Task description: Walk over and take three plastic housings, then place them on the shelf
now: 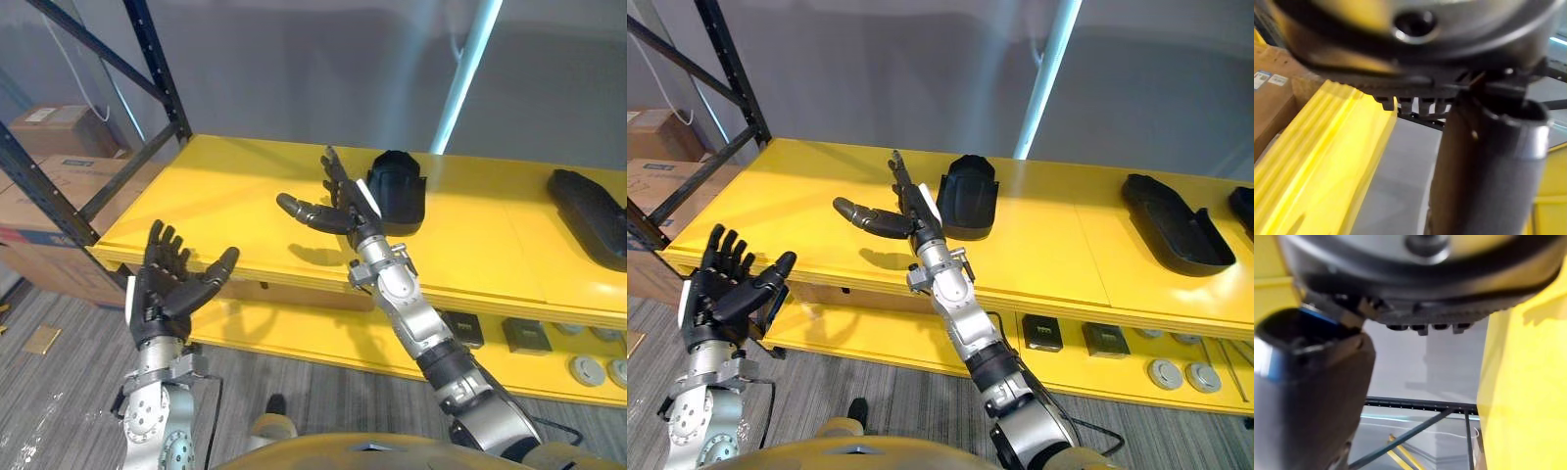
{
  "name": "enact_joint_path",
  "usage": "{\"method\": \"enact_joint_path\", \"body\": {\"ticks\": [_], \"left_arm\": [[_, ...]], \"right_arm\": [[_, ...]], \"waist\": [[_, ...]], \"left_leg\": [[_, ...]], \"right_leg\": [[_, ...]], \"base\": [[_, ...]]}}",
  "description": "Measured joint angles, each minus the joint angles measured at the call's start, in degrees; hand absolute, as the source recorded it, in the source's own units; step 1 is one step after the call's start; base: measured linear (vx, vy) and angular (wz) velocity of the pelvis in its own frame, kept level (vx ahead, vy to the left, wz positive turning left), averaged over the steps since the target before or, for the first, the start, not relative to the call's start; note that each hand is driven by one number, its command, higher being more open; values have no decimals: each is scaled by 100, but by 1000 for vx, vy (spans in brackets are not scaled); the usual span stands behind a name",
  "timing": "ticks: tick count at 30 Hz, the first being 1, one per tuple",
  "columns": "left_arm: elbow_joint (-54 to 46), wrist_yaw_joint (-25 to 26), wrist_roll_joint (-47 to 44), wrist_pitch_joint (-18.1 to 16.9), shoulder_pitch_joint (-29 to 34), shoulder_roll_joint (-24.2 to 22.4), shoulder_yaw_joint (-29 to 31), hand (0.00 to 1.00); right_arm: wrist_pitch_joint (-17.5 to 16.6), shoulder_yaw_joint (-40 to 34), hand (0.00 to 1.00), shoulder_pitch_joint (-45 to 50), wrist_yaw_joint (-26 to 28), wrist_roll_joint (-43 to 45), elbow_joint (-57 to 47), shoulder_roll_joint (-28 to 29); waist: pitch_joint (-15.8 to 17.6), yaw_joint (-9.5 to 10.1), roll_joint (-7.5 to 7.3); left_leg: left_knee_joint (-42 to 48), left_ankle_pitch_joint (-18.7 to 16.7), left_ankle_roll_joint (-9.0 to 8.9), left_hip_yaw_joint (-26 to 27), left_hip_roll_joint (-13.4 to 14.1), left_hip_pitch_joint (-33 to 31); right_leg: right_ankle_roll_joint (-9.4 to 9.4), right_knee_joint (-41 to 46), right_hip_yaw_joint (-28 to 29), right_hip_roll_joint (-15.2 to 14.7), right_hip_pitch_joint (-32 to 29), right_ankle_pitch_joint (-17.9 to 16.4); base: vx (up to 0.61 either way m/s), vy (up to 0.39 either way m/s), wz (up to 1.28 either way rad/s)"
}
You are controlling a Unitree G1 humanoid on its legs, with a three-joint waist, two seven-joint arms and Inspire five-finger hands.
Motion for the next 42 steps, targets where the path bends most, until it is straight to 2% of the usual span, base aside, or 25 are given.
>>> {"method": "enact_joint_path", "body": {"ticks": [3, 6, 10, 14, 23, 29, 42], "left_arm": [[0, -87, 1, 0, 114, -10, -286, 100], [2, -88, -15, 0, 132, -48, -465, 100], [19, -55, -14, -72, 142, -124, -597, 100], [31, 12, -34, -112, 141, -126, -872, 100], [152, 196, -40, -121, 128, -128, -1443, 100], [545, 384, -44, -125, 78, -132, -1551, 100], [587, 566, -74, -129, 84, -118, -1734, 100]], "right_arm": [[0, -33, 100, -430, -234, 144, 345, 160], [61, -60, 100, -812, -677, 258, 460, 300], [353, -141, 100, -1162, -1456, 307, 1104, 706], [766, -280, 100, -1164, -1916, 355, 1653, 841], [905, -571, 100, -1339, -2239, 357, 1797, 838], [923, -581, 100, -1480, -2513, 357, 1886, 831], [968, -567, 100, -1490, -2819, 353, 1883, 880]], "waist": [[53, 27, 50], [216, 143, 149], [314, 172, 244], [408, 166, 323], [461, 125, 384], [544, 95, 530], [557, 96, 546]], "left_leg": [[1, 40, 5, -118, -22, -80], [2, 53, 8, -172, -42, -88], [1, 46, 19, -202, -75, -103], [3, 49, 13, -199, -77, -106], [18, 71, 22, -66, -90, -76], [16, 55, 11, -59, -88, -61], [18, 44, 21, 70, -83, 21]], "right_leg": [[-4, 5, -111, 9, 2, 0], [-1, 9, -165, 5, 38, -2], [17, 17, -181, -20, 45, -17], [20, 18, -174, -24, 36, -19], [30, 119, -55, -108, -76, -49], [30, 169, -32, -122, -90, -63], [32, 235, 112, -165, -130, -74]], "base": [[-10, 2, 25], [-13, 14, 10], [-6, 17, 5], [0, 0, 0], [-4, 14, -7], [0, 0, 0], [-6, 3, -4]]}}
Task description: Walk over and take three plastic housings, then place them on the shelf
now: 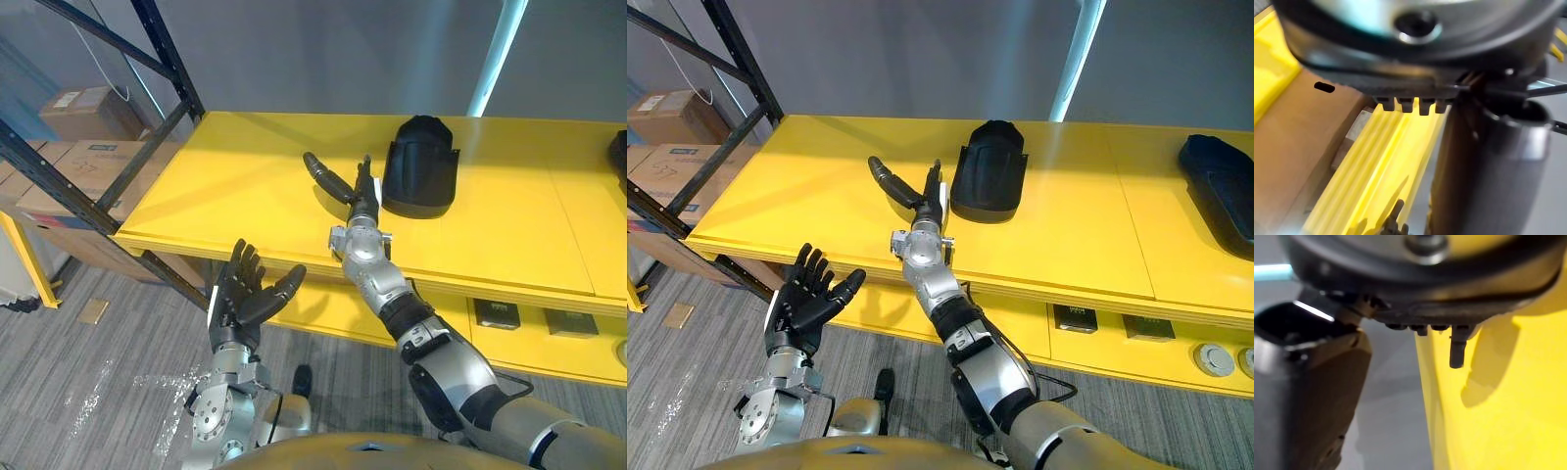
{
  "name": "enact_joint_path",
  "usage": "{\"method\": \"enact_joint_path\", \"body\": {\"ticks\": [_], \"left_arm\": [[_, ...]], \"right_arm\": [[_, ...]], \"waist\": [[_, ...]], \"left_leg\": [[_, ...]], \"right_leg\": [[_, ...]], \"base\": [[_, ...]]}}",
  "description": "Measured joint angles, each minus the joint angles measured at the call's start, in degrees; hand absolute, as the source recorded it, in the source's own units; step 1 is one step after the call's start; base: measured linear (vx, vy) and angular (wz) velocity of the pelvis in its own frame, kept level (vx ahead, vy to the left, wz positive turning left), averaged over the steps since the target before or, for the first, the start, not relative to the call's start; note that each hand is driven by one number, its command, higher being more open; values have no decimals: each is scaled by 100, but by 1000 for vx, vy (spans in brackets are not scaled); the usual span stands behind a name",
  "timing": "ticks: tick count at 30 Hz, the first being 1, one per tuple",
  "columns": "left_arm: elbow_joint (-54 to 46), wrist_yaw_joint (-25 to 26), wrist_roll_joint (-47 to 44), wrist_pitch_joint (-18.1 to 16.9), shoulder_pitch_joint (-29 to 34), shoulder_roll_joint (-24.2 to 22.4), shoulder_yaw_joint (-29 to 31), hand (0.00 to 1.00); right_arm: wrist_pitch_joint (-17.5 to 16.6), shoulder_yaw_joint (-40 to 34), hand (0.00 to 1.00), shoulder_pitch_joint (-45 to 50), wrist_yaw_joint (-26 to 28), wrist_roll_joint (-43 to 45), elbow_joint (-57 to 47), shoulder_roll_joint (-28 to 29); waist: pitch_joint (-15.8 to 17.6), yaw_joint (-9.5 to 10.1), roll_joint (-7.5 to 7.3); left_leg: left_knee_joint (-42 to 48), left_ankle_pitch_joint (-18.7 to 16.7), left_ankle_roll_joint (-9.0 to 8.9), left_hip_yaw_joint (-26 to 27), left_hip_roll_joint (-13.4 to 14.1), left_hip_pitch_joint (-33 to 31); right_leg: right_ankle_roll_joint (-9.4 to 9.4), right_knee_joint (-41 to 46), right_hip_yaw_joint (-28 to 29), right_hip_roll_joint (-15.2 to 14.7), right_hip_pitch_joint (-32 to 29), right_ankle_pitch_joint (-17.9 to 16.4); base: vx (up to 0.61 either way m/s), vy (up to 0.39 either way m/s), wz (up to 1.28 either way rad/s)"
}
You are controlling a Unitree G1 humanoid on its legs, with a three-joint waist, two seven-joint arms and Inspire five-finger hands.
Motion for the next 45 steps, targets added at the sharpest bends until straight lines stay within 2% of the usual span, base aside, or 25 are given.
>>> {"method": "enact_joint_path", "body": {"ticks": [10, 16, 18, 22, 25, 28, 31, 36, 39, 41, 42, 44, 45], "left_arm": [[17, 100, 0, -3, 7, 7, -49, 100], [173, 122, 0, -91, 14, 26, -150, 100], [173, 139, -1, -87, 24, 47, -185, 100], [173, 176, -2, -70, 42, 135, -210, 100], [173, 123, -5, -40, 42, 134, -213, 100], [173, -63, -7, 7, 41, 137, -254, 100], [173, -203, -6, 92, 45, 139, -334, 100], [174, -290, -14, 197, 44, 135, -511, 100], [303, -285, -178, 192, -99, 241, -685, 100], [586, -262, -214, 183, -276, 238, -794, 100], [623, -245, -222, 183, -314, 242, -823, 100], [650, -201, -429, 155, -508, 236, -892, 100], [650, -194, -462, 114, -555, 239, -889, 100]], "right_arm": [[22, -7, 100, 50, -408, -53, -48, 8], [26, -68, 100, 213, -389, -59, -245, -13], [26, -103, 100, 214, -224, -55, -245, -18], [16, -121, 100, 238, 766, -2, -245, -92], [9, 203, 100, 238, 1587, -3, -245, -283], [8, 349, 100, 198, 2021, -5, -215, -333], [-19, 367, 100, -33, 2243, -15, -11, -419], [-216, 197, 100, -707, 2138, -307, 652, -730], [-285, -125, 100, -1078, 1913, -575, 916, -972], [-360, -321, 100, -1569, 1819, -588, 1236, -1186], [-380, -355, 100, -1681, 1812, -616, 1262, -1205], [-486, -452, 100, -2182, 1767, -806, 1344, -1446], [-496, -459, 100, -2290, 1729, -810, 1345, -1543]], "waist": [[-3, -108, 8], [-31, -123, 49], [-33, -131, 53], [-39, -167, 61], [-41, -149, 64], [-42, -115, 64], [-42, -103, 65], [-40, -64, 109], [-5, 51, 226], [145, 100, 440], [180, 110, 490], [511, 166, 655], [587, 170, 665]], "left_leg": [[-2, -20, -23, 46, -1, 24], [-2, -22, -20, 84, 0, 47], [-1, -23, -19, 96, 0, 56], [-1, -23, -19, 104, 0, 64], [0, -23, -19, 91, -3, 75], [0, -2, 5, 34, -17, 74], [0, 4, 3, -64, -44, 68], [-10, 33, 15, -219, -97, -16], [-12, 42, 2, -311, -89, -102], [0, 85, -14, -354, -82, -175], [0, 95, -15, -374, -78, -231], [2, 129, -25, -413, -60, -357], [3, 140, -17, -413, -57, -417]], "right_leg": [[1, 52, 51, -25, -33, 1], [2, 54, 84, -34, -40, 4], [2, 56, 101, -36, -44, 6], [3, 57, 111, -38, -47, 9], [5, 58, 94, -38, -21, 10], [6, 58, 30, -38, 28, 8], [10, 58, -50, -42, 82, 4], [41, 80, -194, -71, 110, -14], [33, 96, -260, -48, 70, -1], [22, 251, -251, -80, -53, -47], [12, 318, -247, -93, -133, -66], [-16, 680, -111, -176, -457, -182], [-1, 782, -101, -201, -535, -223]], "base": [[-10, 4, -2], [-9, 4, -2], [-13, 6, -4], [-3, 1, -1], [0, 0, 0], [-6, 0, 10], [-21, 3, 15], [-51, 15, 14], [-55, 6, 14], [-59, 16, 4], [-78, 24, 1], [-81, 23, -11], [-70, 4, -6]]}}
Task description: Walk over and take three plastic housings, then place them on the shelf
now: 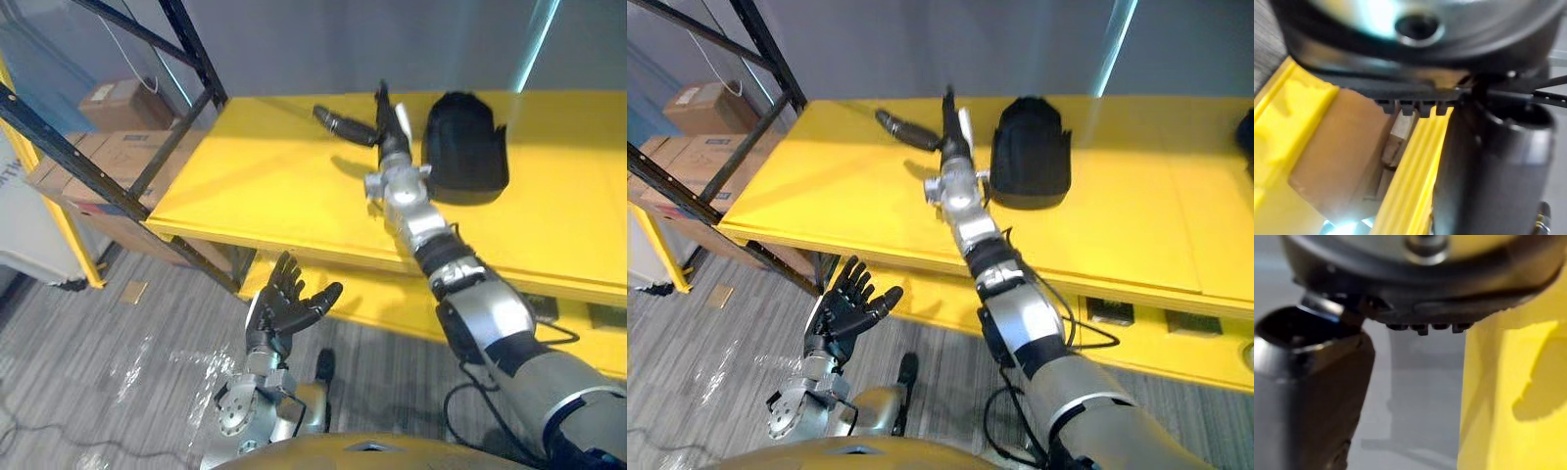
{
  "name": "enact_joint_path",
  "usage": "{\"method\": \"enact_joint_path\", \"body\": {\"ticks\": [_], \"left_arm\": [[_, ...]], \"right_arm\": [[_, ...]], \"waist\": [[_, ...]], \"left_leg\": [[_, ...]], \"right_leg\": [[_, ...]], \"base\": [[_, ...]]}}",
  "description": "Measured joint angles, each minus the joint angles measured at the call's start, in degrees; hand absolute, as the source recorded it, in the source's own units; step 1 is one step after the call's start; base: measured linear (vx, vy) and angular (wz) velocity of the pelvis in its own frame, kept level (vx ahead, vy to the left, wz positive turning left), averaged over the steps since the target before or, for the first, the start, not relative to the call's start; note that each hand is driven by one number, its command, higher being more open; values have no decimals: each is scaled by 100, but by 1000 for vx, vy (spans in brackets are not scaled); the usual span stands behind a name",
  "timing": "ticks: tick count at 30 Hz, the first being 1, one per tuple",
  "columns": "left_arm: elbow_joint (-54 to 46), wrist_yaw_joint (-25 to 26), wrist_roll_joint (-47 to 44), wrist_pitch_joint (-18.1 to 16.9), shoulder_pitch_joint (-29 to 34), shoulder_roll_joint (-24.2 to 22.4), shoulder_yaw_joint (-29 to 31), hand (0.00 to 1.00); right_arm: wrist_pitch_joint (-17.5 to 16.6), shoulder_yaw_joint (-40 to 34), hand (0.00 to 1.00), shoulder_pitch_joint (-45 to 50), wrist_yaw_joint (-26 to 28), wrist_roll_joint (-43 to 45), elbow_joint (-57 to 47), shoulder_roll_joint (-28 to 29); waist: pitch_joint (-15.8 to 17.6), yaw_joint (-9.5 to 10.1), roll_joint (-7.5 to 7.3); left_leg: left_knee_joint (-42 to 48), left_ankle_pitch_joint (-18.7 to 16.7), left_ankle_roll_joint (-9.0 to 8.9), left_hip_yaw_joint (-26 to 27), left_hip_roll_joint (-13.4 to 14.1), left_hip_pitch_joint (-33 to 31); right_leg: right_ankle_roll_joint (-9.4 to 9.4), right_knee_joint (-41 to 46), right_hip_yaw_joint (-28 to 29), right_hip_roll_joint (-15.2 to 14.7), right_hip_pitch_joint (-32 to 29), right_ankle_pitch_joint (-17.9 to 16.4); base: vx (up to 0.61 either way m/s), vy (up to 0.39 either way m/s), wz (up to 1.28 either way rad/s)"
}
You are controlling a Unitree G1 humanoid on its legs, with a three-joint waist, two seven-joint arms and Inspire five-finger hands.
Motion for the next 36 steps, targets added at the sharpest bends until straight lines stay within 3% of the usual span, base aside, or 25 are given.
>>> {"method": "enact_joint_path", "body": {"ticks": [5, 12, 16, 25, 30, 36], "left_arm": [[8, 35, -366, -385, -464, 12, 10, 100], [158, 308, -414, -506, -778, 16, -199, 100], [162, 470, -410, -515, -1071, 17, -418, 100], [208, 813, -410, -571, -1272, -6, -654, 100], [384, 887, -408, -580, -1327, -12, -839, 100], [435, 927, -409, -583, -1322, -13, -873, 100]], "right_arm": [[-97, -88, 100, -485, -226, -222, 79, -531], [-109, -52, 100, -670, -353, -221, 230, -546], [-117, 12, 100, -882, -877, -341, 244, -424], [-199, -333, 100, -1124, -2126, -658, 472, -211], [-124, -463, 100, -1147, -2532, -795, 472, -211], [-94, -607, 100, -1208, -2625, -874, 469, -229]], "waist": [[570, 74, -60], [620, 183, -64], [833, 180, -9], [852, 202, -25], [861, 186, -20], [1030, 154, 38]], "left_leg": [[7, 170, 60, -4, -74, -357], [9, 204, 84, 92, -130, -505], [7, 164, 36, 147, -128, -537], [9, 228, 78, 181, -137, -622], [9, 228, 78, 224, -137, -591], [7, 215, 64, 262, -136, -467]], "right_leg": [[2, 887, 160, -322, -708, -353], [-40, 1265, 339, -495, -1109, -591], [-68, 1416, 448, -534, -1277, -665], [-23, 1394, 467, -540, -1366, -624], [-20, 1379, 478, -539, -1345, -622], [-10, 1371, 514, -538, -1249, -612]], "base": [[-23, -24, 4], [-11, -54, -5], [-64, -29, -8], [-9, -16, 0], [-4, -7, 0], [-29, -23, -4]]}}
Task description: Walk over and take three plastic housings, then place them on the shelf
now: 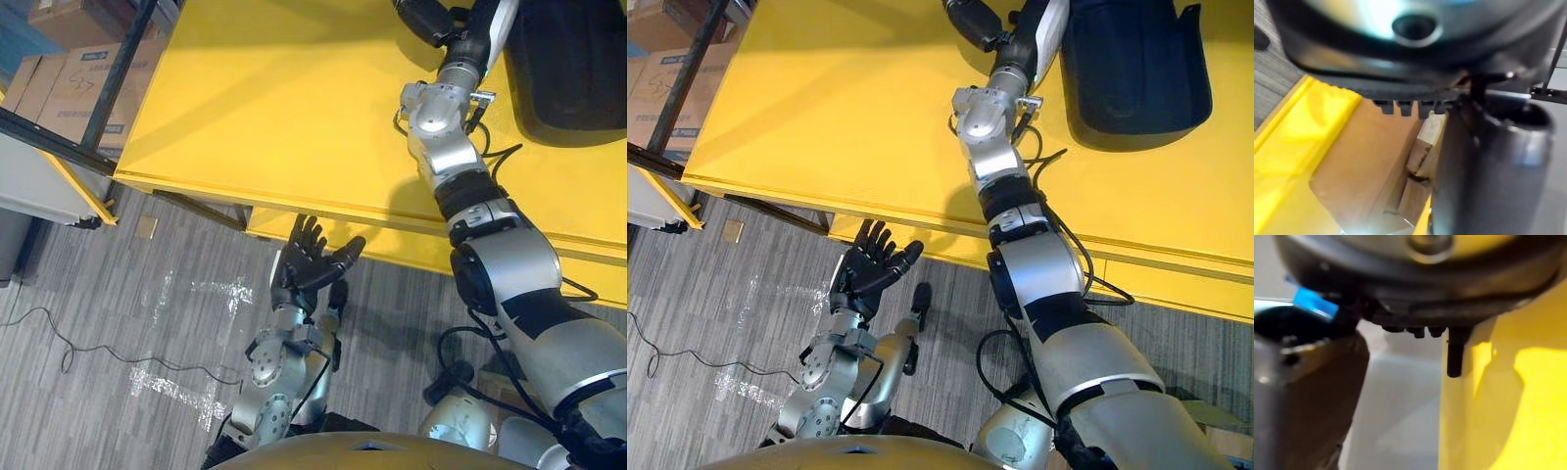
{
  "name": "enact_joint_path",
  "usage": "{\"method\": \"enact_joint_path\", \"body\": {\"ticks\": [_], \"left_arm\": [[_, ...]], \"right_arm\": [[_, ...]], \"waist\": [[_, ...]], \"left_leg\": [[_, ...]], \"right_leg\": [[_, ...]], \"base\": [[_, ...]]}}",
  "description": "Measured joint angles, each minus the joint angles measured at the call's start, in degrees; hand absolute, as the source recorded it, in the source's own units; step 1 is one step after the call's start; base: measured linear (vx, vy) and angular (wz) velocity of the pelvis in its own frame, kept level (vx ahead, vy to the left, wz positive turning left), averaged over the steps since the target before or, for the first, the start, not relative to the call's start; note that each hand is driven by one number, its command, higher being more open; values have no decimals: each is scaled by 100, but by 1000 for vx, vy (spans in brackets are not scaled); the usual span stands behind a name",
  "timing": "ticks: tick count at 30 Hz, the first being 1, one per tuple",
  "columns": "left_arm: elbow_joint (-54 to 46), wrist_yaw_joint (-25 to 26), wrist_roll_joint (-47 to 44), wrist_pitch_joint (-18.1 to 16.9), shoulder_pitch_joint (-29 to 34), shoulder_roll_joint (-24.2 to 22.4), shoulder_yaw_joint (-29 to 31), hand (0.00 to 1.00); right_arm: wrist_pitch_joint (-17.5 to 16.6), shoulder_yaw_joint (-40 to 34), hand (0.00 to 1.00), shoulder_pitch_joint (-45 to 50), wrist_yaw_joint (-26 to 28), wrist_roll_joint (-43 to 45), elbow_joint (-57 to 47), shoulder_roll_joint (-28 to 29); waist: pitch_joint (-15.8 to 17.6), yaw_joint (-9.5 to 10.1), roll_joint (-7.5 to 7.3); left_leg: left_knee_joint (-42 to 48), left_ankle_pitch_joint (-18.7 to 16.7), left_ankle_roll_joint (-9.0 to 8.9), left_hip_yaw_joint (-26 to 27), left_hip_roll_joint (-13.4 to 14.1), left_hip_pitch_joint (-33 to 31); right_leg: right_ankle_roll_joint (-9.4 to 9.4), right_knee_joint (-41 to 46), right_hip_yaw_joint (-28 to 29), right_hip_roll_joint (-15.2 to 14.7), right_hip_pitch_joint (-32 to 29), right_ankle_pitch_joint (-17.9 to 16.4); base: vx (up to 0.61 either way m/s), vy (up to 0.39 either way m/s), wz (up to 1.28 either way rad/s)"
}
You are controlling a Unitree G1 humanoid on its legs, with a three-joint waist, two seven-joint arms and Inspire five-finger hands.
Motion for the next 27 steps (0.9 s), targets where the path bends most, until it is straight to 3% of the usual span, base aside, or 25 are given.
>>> {"method": "enact_joint_path", "body": {"ticks": [12, 17, 19, 21, 24, 26, 27], "left_arm": [[3, -12, -1, -16, 34, 8, -24, 100], [5, -17, 1, -101, 102, 15, -24, 100], [1, -16, 0, -147, 124, 45, 2, 100], [-30, -39, -4, -161, 173, 102, 98, 100], [-194, -250, -26, -164, 523, 96, 493, 100], [-261, -415, -16, -110, 855, 97, 750, 100], [-261, -450, -16, -95, 933, 98, 811, 100]], "right_arm": [[-24, 69, 100, -1, 135, -9, 4, -25], [-350, 138, 100, 0, 427, 6, 153, -123], [-658, 179, 100, 1, 641, 45, 135, -159], [-860, 287, 100, 205, 986, 187, -386, -160], [-1269, 664, 100, 1162, 1740, 507, -2311, -243], [-1423, 910, 100, 2003, 2675, 1241, -3582, -268], [-1437, 933, 100, 2254, 2870, 1400, -3835, -268]], "waist": [[4, -115, 2], [4, -182, 4], [4, -232, 4], [6, -299, 1], [-10, -485, -38], [-95, -621, -210], [-153, -636, -293]], "left_leg": [[0, 3, 3, 6, -5, 13], [0, -1, -1, 6, 9, 99], [-1, -26, -30, 6, 33, 171], [-1, -42, -44, 8, 38, 275], [-2, -136, -12, 19, 38, 445], [-2, -192, -5, 80, 47, 577], [-2, -201, 1, 107, 49, 604]], "right_leg": [[16, -108, -28, 17, 71, 73], [19, -172, -46, 46, 194, 95], [31, -301, -67, 101, 323, 141], [39, -422, -89, 143, 463, 184], [85, -692, -175, 212, 761, 249], [114, -945, -184, 291, 976, 349], [123, -1017, -189, 311, 1028, 372]], "base": [[-3, -14, 0], [-4, -27, -1], [0, -40, -2], [17, -39, -4], [39, -42, -2], [67, -39, -9], [81, -48, -6]]}}
